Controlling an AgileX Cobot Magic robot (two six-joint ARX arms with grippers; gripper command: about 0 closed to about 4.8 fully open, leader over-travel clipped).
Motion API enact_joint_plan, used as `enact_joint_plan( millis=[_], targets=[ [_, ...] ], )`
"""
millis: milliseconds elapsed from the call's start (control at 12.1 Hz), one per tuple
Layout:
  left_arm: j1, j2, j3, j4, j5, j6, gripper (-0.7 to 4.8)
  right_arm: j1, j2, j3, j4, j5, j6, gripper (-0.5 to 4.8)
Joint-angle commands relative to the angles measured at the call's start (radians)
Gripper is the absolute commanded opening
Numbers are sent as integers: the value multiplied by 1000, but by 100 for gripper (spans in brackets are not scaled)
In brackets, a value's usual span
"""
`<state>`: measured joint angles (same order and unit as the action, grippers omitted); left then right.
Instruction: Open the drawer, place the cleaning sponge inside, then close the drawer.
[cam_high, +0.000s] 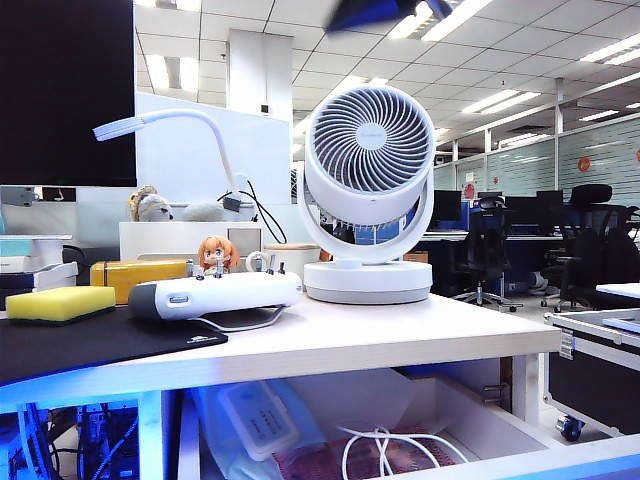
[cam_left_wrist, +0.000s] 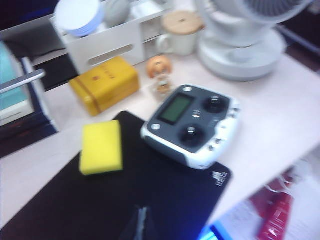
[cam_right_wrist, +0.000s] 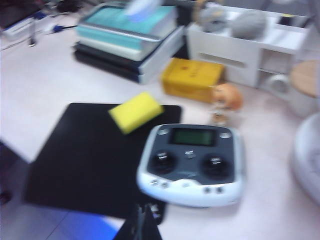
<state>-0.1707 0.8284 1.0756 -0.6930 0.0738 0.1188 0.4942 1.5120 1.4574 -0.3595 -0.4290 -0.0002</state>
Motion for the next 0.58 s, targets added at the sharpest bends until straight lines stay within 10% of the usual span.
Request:
enact_joint_plan(
  millis=[82, 247, 412, 577],
  targets=[
    [0, 94, 5, 77, -39, -9, -5, 62, -29, 39, -109, -4, -13, -5],
    [0, 229, 5, 154, -120, -77, 66, 133, -66, 39, -128, -34, -25, -4],
    [2, 354, 5, 206, -144, -93, 390, 189, -87, 39, -175, -49, -31, 29],
    [2, 468, 5, 254, -204, -94, 479, 224, -102, 39, -255, -49, -47, 183]
  ],
)
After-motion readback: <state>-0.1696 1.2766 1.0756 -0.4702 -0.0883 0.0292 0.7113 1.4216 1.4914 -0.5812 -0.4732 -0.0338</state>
